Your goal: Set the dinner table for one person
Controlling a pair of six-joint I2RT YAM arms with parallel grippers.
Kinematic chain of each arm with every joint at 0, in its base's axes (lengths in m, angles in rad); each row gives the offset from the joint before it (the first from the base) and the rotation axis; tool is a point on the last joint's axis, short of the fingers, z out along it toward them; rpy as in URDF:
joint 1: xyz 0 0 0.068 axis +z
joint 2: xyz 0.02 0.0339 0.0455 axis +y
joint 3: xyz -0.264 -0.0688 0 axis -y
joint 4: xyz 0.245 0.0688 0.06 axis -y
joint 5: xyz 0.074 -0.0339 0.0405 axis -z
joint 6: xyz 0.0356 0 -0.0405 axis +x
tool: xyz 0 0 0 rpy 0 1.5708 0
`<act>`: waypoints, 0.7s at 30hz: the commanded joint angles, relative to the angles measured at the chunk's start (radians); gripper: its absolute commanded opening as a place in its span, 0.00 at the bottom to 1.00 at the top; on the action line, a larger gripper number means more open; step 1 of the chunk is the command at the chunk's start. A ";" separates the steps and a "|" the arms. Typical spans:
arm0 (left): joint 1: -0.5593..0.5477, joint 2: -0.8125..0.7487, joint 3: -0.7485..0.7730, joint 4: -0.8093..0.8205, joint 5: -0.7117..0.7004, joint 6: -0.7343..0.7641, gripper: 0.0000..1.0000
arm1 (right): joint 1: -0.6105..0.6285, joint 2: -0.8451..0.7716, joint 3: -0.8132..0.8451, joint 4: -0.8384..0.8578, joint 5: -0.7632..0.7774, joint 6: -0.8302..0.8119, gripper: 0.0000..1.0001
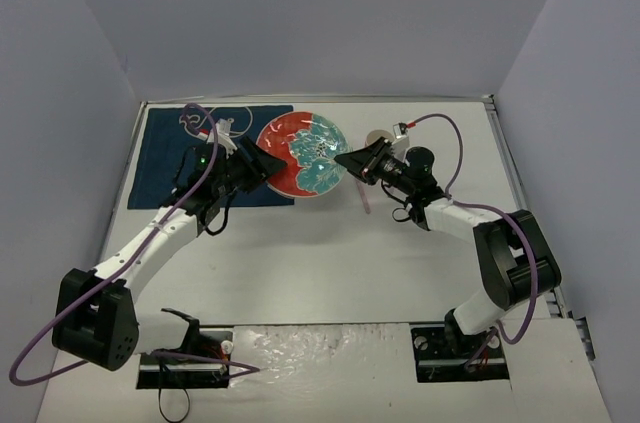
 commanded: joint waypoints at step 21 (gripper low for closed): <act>0.014 -0.076 -0.034 0.171 0.013 -0.067 0.02 | 0.013 -0.039 0.022 0.303 -0.034 0.065 0.00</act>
